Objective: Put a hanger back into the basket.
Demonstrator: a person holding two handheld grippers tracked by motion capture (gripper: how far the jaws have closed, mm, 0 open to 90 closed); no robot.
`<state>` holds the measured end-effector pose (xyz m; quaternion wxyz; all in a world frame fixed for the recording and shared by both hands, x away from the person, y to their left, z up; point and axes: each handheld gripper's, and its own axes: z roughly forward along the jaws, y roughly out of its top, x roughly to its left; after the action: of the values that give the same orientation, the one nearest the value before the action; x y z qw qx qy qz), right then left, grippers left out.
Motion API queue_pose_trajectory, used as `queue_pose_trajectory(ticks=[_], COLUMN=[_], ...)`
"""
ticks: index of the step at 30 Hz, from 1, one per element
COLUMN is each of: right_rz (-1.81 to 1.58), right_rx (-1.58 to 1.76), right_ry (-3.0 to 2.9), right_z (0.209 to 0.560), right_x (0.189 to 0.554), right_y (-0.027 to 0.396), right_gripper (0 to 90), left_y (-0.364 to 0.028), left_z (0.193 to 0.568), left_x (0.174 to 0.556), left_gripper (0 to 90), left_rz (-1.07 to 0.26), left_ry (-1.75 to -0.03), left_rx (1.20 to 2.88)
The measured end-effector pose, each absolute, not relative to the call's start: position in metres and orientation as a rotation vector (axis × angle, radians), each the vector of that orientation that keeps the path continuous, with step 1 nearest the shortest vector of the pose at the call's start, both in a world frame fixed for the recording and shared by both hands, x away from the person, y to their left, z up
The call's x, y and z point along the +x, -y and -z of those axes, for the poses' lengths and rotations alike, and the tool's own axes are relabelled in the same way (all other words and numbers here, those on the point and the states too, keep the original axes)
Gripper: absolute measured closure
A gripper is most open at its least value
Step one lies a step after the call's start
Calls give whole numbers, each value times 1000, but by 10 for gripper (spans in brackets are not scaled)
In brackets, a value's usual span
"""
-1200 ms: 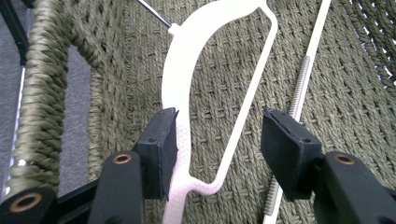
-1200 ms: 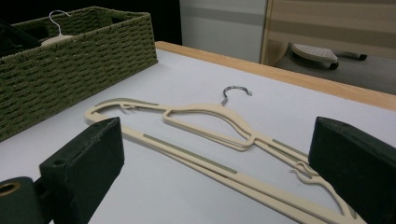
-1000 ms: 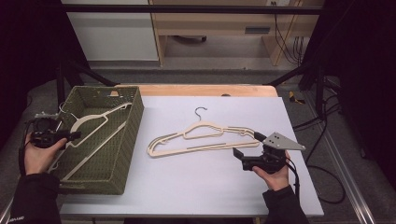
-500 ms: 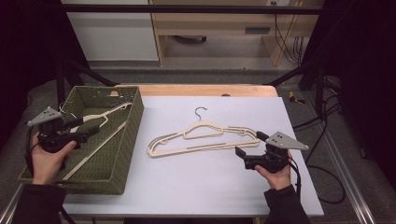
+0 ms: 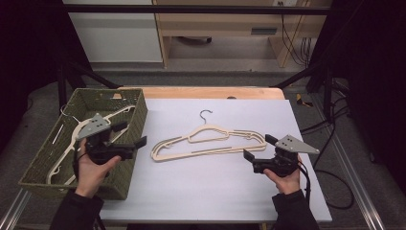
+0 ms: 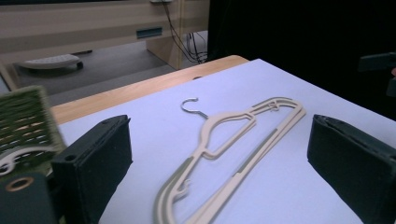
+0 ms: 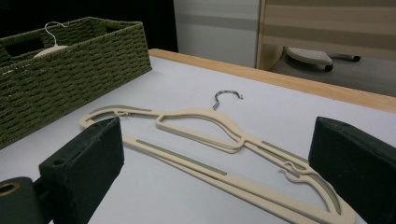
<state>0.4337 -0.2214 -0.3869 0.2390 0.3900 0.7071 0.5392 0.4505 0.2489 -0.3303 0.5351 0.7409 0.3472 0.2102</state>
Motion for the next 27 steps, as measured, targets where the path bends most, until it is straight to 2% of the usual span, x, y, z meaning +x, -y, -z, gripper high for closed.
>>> queue_pose_trajectory(ticks=[12, 21, 27], right_rz=[-1482, -1478, -1483], right_rx=[1070, 1067, 1064], right_ry=[-1937, -1939, -1937], right_z=[387, 387, 387], right_x=[434, 434, 433], right_y=[223, 223, 224], right_gripper=[38, 38, 39], left_y=[-187, -167, -148], left_z=[353, 374, 399], left_x=[478, 502, 521], left_gripper=[72, 106, 115], left_rz=[-468, -474, -460], left_ry=[-807, -853, -881], left_rx=[1880, 1901, 1995])
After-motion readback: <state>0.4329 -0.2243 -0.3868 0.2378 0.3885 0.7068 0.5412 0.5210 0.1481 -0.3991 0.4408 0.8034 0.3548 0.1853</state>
